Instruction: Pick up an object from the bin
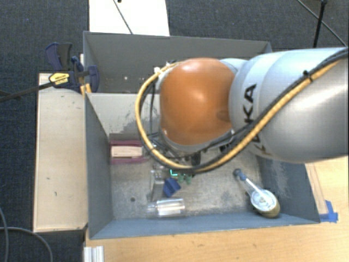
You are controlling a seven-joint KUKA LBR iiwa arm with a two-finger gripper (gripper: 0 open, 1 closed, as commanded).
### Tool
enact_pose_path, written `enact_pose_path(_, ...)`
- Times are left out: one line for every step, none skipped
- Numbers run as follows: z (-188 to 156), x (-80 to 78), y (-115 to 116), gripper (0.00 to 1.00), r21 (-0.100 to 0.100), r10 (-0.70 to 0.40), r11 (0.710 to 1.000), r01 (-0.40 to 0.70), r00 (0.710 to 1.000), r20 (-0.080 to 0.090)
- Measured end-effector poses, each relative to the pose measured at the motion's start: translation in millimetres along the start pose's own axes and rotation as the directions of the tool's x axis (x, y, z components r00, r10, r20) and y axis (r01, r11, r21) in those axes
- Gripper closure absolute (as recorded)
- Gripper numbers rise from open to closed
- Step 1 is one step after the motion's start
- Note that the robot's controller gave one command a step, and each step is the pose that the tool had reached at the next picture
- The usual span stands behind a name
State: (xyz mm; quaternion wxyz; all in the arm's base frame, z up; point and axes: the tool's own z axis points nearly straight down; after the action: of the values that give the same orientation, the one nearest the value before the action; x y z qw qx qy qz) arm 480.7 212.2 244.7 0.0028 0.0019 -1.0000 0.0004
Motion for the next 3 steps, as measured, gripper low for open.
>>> enact_pose_path(150, -6.9, -62, 0.0, 0.002, -0.165, 0.986, 0.165, 0.986, 0.0)
enact_pose_path(173, -4.3, -98, 0.0, 0.001, -0.275, 0.961, 0.275, 0.961, 0.016)
enact_pose_path(175, -1.5, -97, 1.0, 0.0, -0.271, 0.963, 0.271, 0.963, 0.008)
